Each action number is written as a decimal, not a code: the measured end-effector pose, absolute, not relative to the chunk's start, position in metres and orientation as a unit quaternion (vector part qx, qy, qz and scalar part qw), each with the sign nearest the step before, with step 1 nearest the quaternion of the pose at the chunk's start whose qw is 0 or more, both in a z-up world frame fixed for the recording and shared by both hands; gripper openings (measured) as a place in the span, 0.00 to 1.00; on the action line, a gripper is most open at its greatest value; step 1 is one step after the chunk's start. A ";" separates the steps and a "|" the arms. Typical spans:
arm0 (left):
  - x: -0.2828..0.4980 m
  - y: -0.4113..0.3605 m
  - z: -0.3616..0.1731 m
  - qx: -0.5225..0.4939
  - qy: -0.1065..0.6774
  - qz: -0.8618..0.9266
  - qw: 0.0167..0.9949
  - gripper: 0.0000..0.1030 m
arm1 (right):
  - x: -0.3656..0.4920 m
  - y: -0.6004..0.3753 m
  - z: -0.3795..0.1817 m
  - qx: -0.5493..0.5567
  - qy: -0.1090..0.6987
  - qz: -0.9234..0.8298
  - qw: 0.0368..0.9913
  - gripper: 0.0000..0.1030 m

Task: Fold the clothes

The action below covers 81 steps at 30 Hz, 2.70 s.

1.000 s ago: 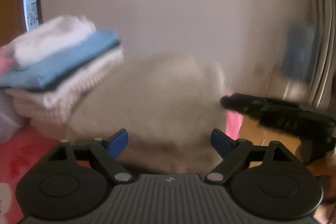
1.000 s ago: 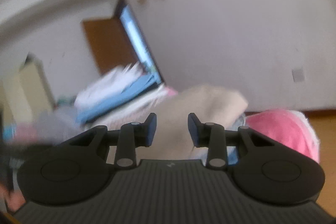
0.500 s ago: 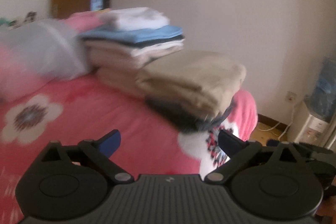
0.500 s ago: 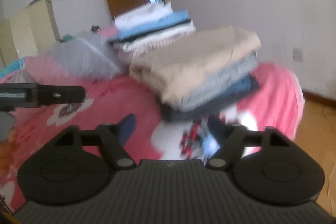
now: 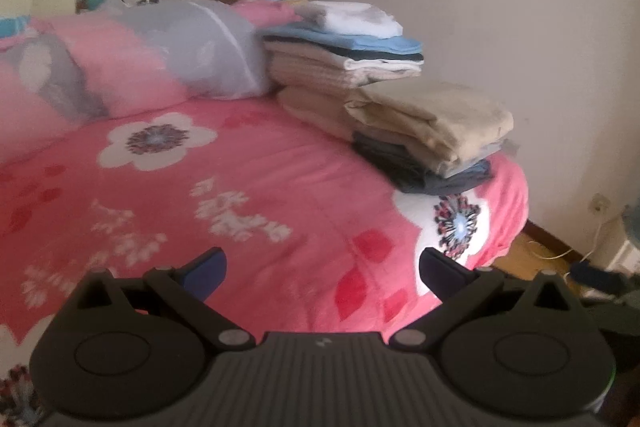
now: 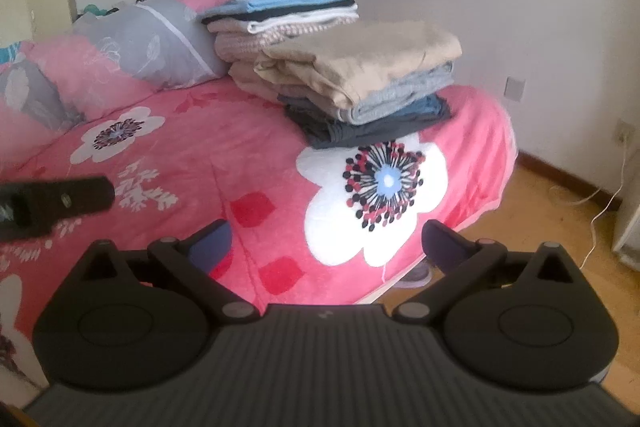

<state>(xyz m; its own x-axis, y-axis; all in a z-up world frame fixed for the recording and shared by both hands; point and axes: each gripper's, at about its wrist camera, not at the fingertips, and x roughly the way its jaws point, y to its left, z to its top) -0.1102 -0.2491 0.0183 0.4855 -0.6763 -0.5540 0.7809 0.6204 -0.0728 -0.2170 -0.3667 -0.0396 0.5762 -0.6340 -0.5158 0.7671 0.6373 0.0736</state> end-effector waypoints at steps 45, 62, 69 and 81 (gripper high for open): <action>-0.146 -0.235 0.028 0.106 0.235 -0.415 0.872 1.00 | -0.238 -0.325 -0.011 0.089 0.206 -0.509 0.831 0.99; -0.145 -0.234 0.024 0.108 0.242 -0.420 0.868 1.00 | -0.235 -0.324 -0.014 0.083 0.214 -0.511 0.829 0.99; -0.144 -0.234 0.022 0.109 0.244 -0.422 0.867 1.00 | -0.235 -0.324 -0.014 0.082 0.214 -0.513 0.827 0.99; -0.144 -0.235 0.019 0.113 0.249 -0.424 0.864 1.00 | -0.235 -0.325 -0.015 0.082 0.217 -0.514 0.826 0.99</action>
